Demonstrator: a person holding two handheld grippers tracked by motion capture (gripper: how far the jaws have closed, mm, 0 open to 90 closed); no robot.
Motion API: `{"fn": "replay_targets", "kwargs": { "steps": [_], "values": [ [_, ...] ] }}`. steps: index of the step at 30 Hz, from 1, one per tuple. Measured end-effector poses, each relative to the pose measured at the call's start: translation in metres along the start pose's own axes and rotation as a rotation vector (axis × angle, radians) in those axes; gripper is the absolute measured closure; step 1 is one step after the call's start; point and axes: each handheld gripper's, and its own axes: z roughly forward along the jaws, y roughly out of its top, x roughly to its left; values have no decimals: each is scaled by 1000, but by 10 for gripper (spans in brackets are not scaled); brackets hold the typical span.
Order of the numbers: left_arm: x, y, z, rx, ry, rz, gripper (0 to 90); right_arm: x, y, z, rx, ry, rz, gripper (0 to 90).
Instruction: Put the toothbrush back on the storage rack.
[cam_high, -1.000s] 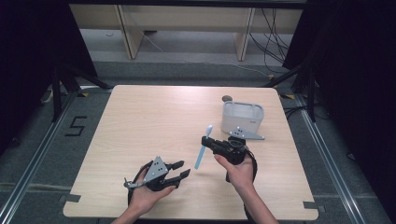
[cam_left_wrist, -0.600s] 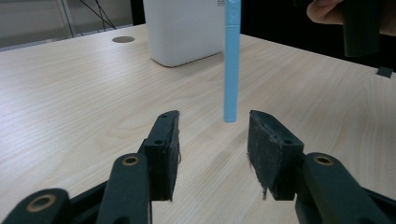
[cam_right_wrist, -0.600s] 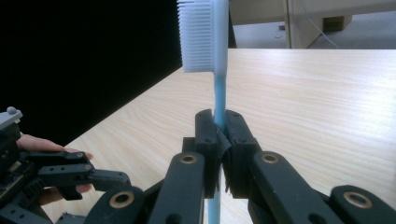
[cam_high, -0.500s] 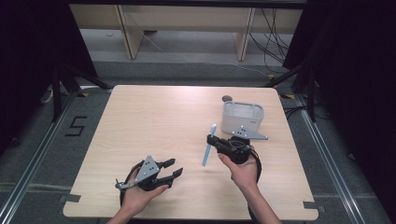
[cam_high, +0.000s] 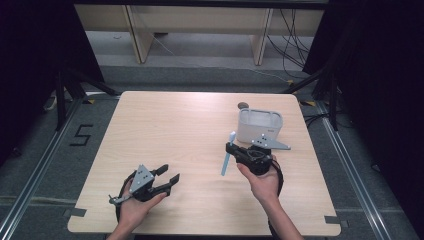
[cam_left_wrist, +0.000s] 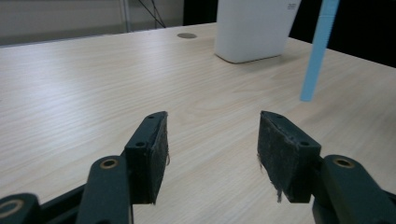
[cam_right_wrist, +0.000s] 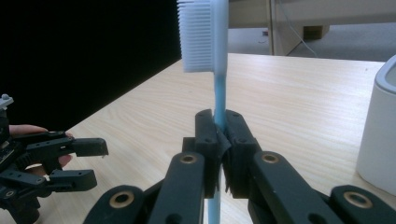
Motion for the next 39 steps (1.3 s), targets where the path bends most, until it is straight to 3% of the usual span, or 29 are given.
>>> {"fn": "replay_targets", "kwargs": {
  "steps": [4,7,8,9,14,15,17,18,22,24,28,30,31,32,34,35,36,38,39],
  "values": [
    [5,-3,-4,2,39,14,415,-2,1,-2,4,-19,-21,863],
    [7,-4,-5,-4,53,17,409,-1,1,-4,3,-31,-3,863],
    [8,-6,-3,-22,51,14,408,-3,2,-4,0,-41,-32,863],
    [9,-6,-4,-20,56,17,408,-2,2,-5,7,-37,-5,863],
    [10,-9,-5,-40,87,26,408,-5,3,-8,0,-54,-41,863],
    [11,-9,-5,-43,91,29,408,-5,4,-9,-2,-48,-30,863],
    [12,-10,-5,-49,95,30,409,-7,5,-11,-8,-66,-48,863],
    [12,-10,-5,-48,97,33,409,-6,4,-11,-10,-62,-18,863],
    [13,-11,-5,-56,107,34,408,-10,5,-14,-15,-71,-34,863],
    [13,-11,-5,-61,110,34,406,-9,5,-15,-7,-77,-17,862],
    [12,-11,-6,-64,115,46,404,-12,6,-18,-15,-97,-59,862],
    [11,-11,-6,-64,118,48,402,-12,6,-19,-18,-89,-32,862],
    [11,-11,-6,-66,118,47,401,-14,6,-19,-28,-103,-61,862],
    [11,-11,-6,-67,119,45,401,-12,6,-21,-16,-98,-26,862],
    [12,-12,-5,-86,115,43,400,-14,6,-21,-23,-98,-40,862],
    [11,-11,-6,-68,123,44,399,-13,7,-22,-17,-102,-33,862],
    [11,-11,-6,-69,124,44,399,-15,8,-23,-23,-116,-59,862],
    [11,-11,-6,-68,123,48,398,-14,9,-24,-15,-110,-36,862],
    [10,-11,-6,-68,123,49,398,-15,9,-25,-17,-116,-51,862]
  ]
}}
